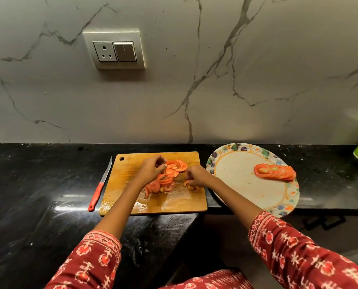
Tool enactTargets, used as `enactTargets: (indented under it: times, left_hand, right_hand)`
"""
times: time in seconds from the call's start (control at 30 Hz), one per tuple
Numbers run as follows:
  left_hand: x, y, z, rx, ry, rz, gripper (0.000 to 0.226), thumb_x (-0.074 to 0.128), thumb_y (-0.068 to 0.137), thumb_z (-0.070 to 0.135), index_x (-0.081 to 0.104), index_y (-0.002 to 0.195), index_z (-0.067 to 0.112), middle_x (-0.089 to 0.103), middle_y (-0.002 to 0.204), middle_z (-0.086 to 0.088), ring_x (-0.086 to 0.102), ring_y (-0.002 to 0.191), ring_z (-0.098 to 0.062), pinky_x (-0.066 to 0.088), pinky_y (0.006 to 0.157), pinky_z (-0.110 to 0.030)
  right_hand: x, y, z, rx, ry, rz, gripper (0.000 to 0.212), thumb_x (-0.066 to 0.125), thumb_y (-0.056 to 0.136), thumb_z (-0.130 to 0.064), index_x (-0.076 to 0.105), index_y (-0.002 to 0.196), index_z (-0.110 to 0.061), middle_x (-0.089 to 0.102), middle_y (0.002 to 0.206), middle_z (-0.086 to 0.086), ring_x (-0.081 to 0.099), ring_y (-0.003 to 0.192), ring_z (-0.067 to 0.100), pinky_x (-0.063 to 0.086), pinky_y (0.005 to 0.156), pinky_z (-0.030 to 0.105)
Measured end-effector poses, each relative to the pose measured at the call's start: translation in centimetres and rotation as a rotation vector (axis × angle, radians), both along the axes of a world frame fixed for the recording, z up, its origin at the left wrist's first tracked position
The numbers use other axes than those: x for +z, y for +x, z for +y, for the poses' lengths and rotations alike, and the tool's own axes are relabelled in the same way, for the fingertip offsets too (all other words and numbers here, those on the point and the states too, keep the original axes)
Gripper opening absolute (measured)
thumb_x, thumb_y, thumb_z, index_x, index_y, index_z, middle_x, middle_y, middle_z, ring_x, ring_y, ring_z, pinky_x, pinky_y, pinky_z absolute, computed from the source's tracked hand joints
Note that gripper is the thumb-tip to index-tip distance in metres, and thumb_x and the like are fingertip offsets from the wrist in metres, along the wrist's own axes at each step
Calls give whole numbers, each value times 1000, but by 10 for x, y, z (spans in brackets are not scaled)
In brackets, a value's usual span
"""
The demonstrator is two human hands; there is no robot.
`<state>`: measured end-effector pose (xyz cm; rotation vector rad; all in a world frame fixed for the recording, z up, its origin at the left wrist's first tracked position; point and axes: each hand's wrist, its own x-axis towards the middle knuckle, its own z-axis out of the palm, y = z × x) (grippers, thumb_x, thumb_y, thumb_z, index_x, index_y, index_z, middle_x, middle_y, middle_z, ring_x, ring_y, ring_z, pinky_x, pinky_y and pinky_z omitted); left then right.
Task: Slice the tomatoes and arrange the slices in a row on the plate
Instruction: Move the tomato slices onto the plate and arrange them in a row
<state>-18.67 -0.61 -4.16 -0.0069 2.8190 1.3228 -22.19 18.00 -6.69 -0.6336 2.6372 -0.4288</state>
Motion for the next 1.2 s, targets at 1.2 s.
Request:
enactTargets:
  times: [1.2]
  left_hand:
    - [-43,-84,208,-324,185,-115,10,55,88,-1,56,98,2,62,86,-10,62,68,-6,53,66,-12]
  right_hand:
    - [20,-30,239,-814,-183,101,12,64,77,-3,66,88,0,67,90,12,60,85,23,41,63,24]
